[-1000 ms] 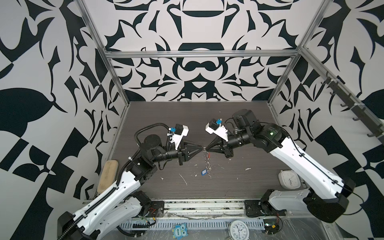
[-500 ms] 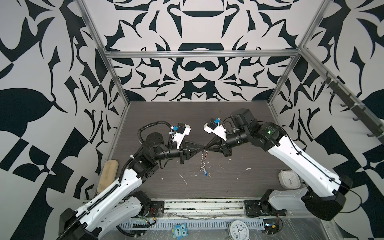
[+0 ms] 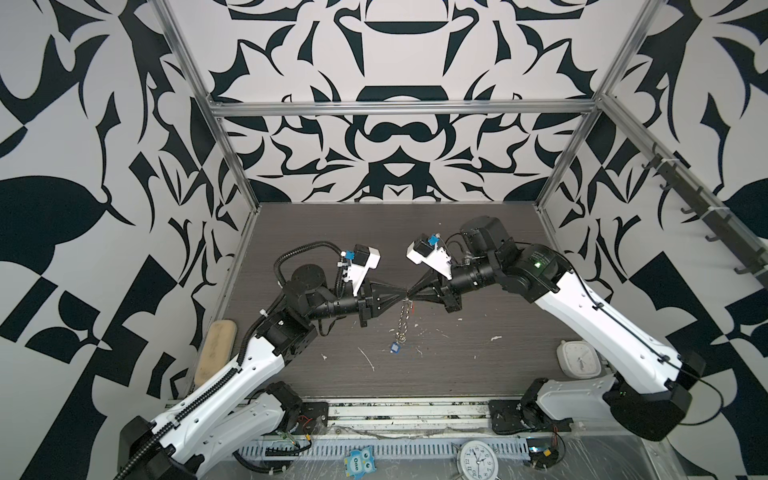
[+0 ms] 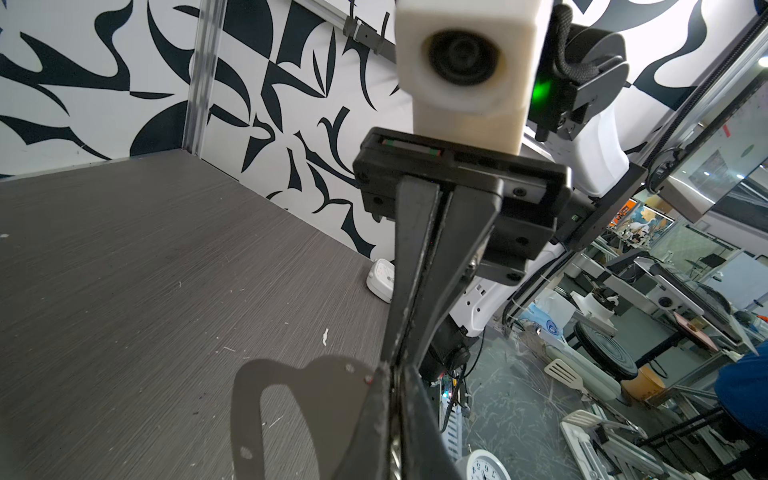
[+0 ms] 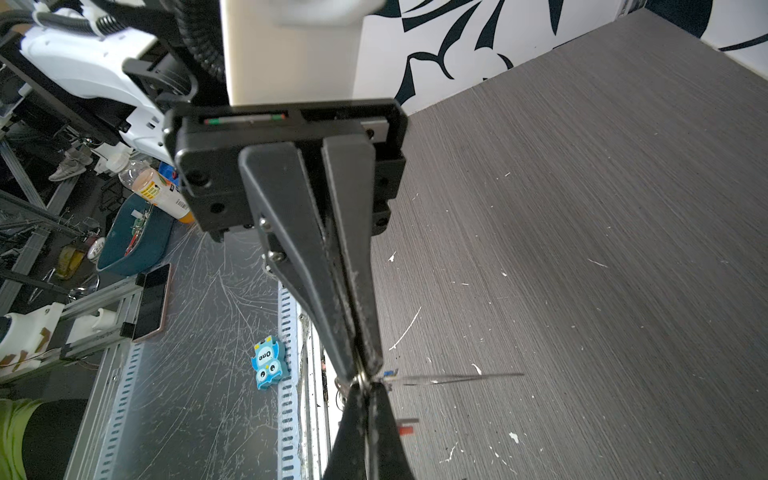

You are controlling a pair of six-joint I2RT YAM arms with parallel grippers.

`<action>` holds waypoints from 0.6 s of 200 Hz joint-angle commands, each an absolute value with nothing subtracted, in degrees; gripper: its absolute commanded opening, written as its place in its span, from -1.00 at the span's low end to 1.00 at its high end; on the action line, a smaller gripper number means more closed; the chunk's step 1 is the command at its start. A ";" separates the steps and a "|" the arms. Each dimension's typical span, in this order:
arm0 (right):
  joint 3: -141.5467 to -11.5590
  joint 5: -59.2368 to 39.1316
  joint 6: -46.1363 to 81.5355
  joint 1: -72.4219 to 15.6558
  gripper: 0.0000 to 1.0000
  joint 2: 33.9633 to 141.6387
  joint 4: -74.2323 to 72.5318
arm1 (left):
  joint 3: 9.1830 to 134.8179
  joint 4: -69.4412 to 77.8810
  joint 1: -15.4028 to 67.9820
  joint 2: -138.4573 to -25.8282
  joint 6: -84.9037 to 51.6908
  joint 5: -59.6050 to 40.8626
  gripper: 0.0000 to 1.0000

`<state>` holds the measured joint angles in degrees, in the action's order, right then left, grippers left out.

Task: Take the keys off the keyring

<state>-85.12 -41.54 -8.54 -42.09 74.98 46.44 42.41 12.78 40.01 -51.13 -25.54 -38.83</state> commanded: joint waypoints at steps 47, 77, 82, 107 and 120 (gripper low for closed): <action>-83.18 -40.69 -4.80 -42.19 -0.95 72.42 36.89 | 42.43 17.14 39.99 -50.16 -25.93 -38.74 -1.00; -78.66 -39.28 -1.40 -42.19 -0.27 68.47 29.71 | 41.63 18.20 39.99 -48.55 -25.71 -36.71 -1.00; -77.78 -38.85 -0.96 -42.19 -0.22 67.59 28.47 | 41.57 18.14 39.99 -48.32 -25.67 -36.29 -1.00; -72.29 -36.14 1.73 -42.19 -0.07 62.77 21.25 | 41.60 18.09 39.99 -47.17 -25.45 -35.52 -1.00; -68.47 -35.35 3.53 -42.19 -0.01 60.06 16.55 | 41.44 18.26 39.99 -46.47 -25.43 -35.18 -1.00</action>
<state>-72.60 -37.80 -0.64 -42.09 64.99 28.64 41.98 15.22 39.83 -48.40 -25.50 -36.34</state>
